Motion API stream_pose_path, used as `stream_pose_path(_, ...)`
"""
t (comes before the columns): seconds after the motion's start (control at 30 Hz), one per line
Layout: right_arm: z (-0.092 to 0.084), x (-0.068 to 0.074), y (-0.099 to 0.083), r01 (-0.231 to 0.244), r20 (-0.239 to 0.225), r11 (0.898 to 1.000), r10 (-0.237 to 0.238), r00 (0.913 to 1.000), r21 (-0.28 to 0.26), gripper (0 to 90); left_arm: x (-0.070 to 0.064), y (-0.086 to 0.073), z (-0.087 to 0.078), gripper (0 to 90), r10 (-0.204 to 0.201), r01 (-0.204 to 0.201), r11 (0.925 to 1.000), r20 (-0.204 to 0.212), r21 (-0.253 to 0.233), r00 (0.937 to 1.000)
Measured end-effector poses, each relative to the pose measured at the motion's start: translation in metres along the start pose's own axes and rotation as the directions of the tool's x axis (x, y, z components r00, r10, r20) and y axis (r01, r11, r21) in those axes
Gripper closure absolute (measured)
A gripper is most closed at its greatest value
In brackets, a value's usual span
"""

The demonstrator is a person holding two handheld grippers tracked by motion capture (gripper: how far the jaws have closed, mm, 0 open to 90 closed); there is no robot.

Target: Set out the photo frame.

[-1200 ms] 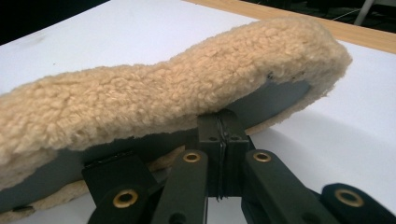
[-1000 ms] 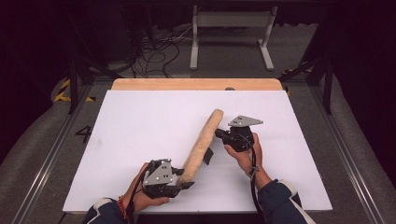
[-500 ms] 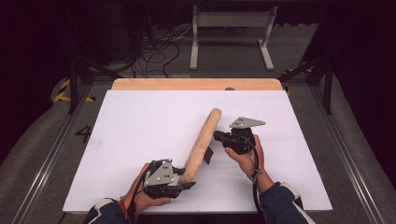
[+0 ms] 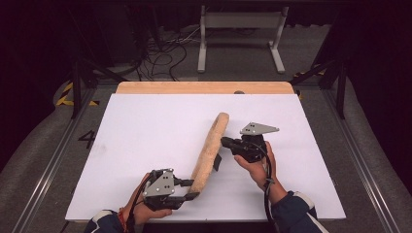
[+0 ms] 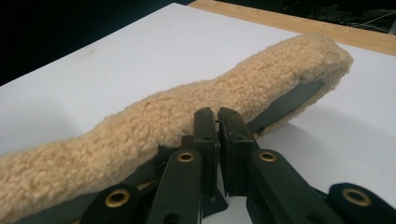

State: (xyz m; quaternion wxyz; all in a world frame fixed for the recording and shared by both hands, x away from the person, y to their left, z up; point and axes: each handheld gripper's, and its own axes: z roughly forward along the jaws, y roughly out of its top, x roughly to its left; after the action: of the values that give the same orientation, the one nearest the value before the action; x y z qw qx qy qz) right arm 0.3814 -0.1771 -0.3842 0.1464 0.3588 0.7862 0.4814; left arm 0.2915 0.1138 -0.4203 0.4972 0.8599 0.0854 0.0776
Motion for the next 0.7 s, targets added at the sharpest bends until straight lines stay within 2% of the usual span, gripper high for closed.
stream_pose_path(0.4,0.011,-0.001,0.011,0.001,0.012,0.999,-0.002,0.9999,0.047,87.3,-0.002,0.005,0.012,61.8,-0.013,0.013,0.9999,0.011,-0.009,0.9998)
stream_pose_path(0.53,0.014,-0.001,0.015,-0.015,0.015,0.998,0.014,0.9998,0.060,86.1,-0.002,0.008,0.019,61.7,-0.027,0.027,0.9995,0.023,-0.014,0.9994)
stream_pose_path(0.6,0.015,0.000,0.016,-0.013,0.026,0.998,0.011,0.9996,0.066,83.4,-0.003,0.009,0.022,61.6,-0.021,0.021,0.9997,0.022,-0.012,0.9995)
stream_pose_path(0.63,0.014,-0.001,0.017,-0.017,0.034,0.998,0.014,0.9993,0.068,79.0,-0.004,0.009,0.023,61.5,-0.021,0.021,0.9997,0.020,-0.015,0.9996)
stream_pose_path(0.7,0.011,-0.002,0.019,-0.041,0.035,0.997,0.039,0.9986,0.058,73.3,-0.004,0.010,0.023,61.5,-0.019,0.019,0.9997,0.021,-0.014,0.9996)
